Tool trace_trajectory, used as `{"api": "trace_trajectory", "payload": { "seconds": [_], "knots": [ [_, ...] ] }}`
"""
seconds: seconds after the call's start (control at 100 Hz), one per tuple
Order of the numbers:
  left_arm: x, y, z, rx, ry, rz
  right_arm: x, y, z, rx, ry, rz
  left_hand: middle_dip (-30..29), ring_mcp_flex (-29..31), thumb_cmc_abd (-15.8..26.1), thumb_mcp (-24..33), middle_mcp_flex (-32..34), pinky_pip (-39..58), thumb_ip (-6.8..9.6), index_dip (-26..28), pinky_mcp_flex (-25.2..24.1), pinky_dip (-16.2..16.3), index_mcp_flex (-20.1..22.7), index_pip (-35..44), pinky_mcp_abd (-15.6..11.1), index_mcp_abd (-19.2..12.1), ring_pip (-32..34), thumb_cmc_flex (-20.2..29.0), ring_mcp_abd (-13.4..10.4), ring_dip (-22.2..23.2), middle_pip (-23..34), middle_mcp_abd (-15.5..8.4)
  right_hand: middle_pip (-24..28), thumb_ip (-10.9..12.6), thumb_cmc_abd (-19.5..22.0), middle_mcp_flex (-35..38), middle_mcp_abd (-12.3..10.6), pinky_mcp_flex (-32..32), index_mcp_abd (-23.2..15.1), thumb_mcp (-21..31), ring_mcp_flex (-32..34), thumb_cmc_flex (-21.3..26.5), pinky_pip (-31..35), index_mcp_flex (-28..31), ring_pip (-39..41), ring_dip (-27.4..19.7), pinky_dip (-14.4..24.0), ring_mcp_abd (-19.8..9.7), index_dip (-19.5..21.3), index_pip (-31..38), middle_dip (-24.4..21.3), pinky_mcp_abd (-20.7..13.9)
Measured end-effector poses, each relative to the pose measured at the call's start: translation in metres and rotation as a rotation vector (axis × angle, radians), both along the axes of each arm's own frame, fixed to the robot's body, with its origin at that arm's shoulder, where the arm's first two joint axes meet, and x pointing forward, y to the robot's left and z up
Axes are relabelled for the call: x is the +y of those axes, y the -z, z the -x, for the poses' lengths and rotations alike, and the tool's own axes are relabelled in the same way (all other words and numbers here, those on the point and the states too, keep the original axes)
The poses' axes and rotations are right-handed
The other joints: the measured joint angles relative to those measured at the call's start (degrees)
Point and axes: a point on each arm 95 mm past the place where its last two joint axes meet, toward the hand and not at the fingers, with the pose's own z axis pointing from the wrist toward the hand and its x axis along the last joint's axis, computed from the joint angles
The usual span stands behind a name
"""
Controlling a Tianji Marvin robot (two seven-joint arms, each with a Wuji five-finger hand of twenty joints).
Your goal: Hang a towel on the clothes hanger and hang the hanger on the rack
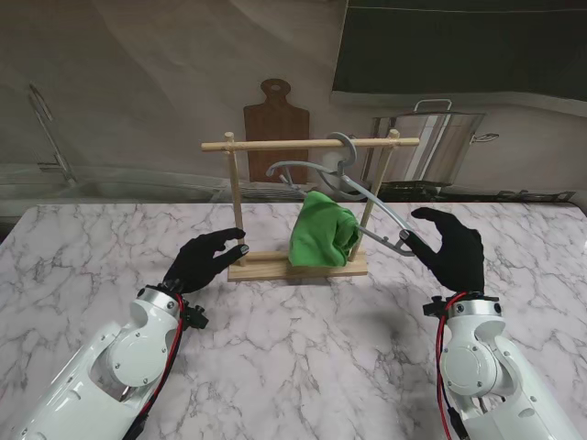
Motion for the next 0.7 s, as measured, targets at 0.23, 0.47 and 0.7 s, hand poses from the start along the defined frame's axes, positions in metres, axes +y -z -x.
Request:
{"api": "trace_trajectory", "payload": {
  "seconds": [0.23,0.47,0.7],
  "knots": [
    [0.0,0.001,-0.001,0.002,0.002,0.003,-0.001,-0.008,0.008,-0.193,0.026,0.128,0.0,-0.2,0.6,0.0,0.0,0.0,0.0,0.0,-0.5,0.0,0.0,0.0,0.0,0.1,0.0,0.0,0.0,0.0,0.0,0.0,-1.4,0.0,0.0,-2.9,-2.9,-0.8,0.0,-0.5,-2.5,0.0,-2.1,-1.4,-2.4,-1.0,-0.5,-3.6,-0.2,0.2,-0.1,-1.3],
    [-0.001,0.0,-0.001,-0.011,0.006,0.011,0.029,-0.034,0.033,-0.321,-0.179,0.155,0.0,-0.2,0.6,0.0,0.0,0.0,0.0,-0.1,-0.5,0.0,0.0,0.0,0.0,0.1,0.0,0.0,0.0,0.0,0.0,0.0,-1.4,0.1,0.0,-2.9,-3.3,0.0,0.0,-0.6,-2.5,0.0,-2.2,-2.1,-2.4,-1.5,-0.6,-3.9,-0.9,1.6,-0.2,-1.7],
    [-0.001,0.0,0.001,-0.017,0.011,0.015,0.071,-0.043,0.051,-0.354,-0.381,0.148,0.2,-0.2,0.6,0.0,0.0,0.0,0.0,-0.2,-0.5,0.0,0.0,0.0,0.0,0.1,0.0,0.0,0.0,0.0,0.0,0.0,-1.4,0.4,-0.1,-2.8,-3.8,1.3,-0.4,-0.7,-2.4,0.0,-1.3,-2.1,-2.4,-1.5,-0.6,-4.8,-1.7,2.3,-0.2,-2.9]
  ]
}}
